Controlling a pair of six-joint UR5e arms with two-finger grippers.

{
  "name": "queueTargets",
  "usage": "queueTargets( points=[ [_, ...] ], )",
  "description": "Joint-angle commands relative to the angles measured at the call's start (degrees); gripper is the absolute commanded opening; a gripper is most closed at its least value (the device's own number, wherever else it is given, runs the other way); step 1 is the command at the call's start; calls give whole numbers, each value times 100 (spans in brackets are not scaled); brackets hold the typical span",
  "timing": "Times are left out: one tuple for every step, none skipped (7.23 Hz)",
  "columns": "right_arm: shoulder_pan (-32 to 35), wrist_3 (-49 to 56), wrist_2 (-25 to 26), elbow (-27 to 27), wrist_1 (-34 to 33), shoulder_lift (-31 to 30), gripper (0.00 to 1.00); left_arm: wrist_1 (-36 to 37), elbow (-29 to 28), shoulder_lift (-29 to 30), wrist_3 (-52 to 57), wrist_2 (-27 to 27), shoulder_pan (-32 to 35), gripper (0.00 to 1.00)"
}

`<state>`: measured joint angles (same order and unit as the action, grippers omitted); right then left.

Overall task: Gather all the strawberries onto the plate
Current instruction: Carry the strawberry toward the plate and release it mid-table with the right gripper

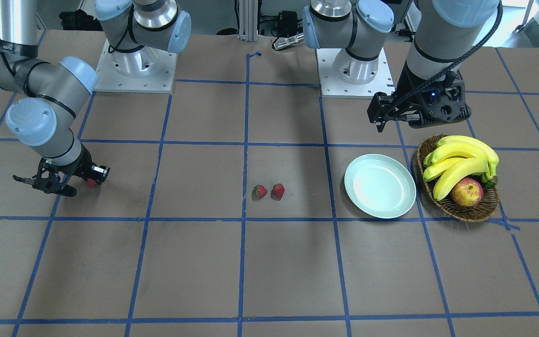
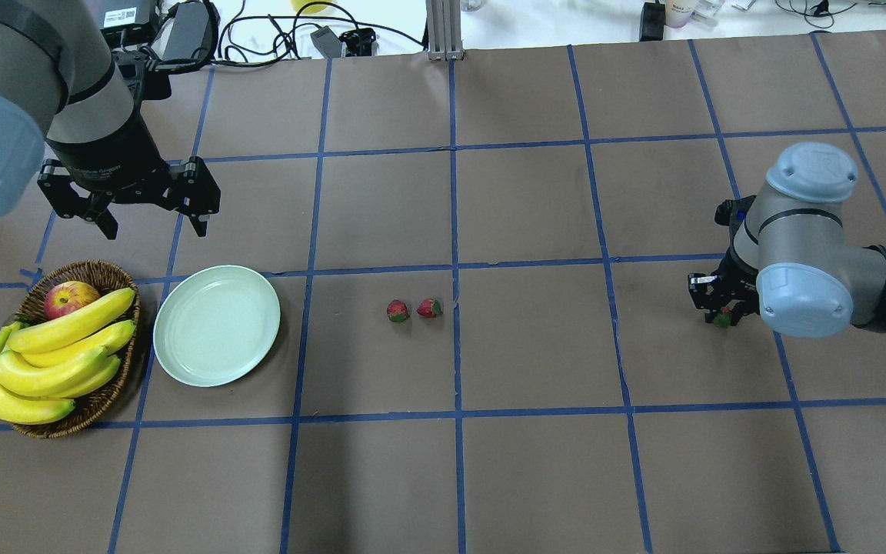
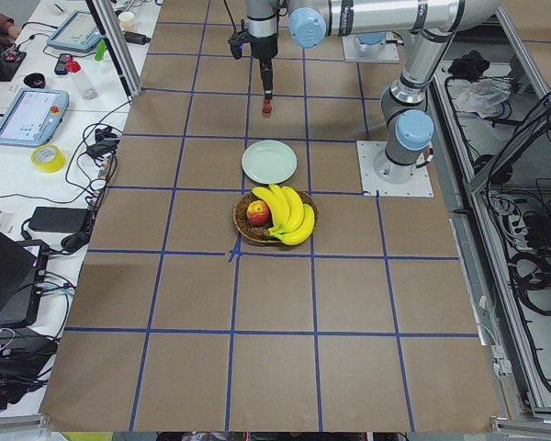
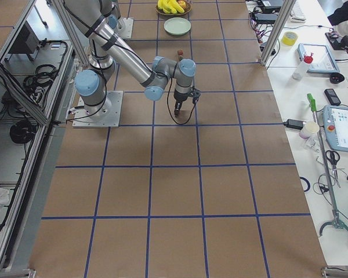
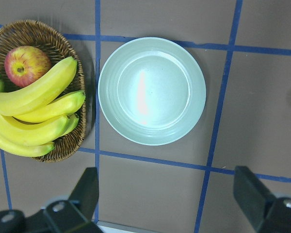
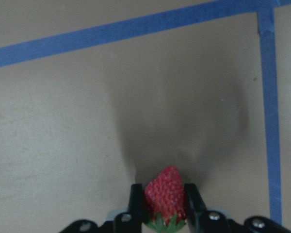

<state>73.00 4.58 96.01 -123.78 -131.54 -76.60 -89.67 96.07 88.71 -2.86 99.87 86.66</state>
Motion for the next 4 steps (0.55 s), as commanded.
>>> queueTargets(
  points=[
    [448, -175, -56, 38, 57, -135, 0, 37, 148, -12, -13, 24, 0, 100],
    [1087, -446, -56, 274, 128, -127, 0, 63, 140, -12, -4, 15, 0, 100],
    [1668, -1076, -352, 659, 581, -136, 0, 63, 140, -12, -4, 15, 0, 100],
    [2230, -2013, -833, 950, 681, -119, 1, 63, 148, -3, -4, 23, 0, 100]
  ],
)
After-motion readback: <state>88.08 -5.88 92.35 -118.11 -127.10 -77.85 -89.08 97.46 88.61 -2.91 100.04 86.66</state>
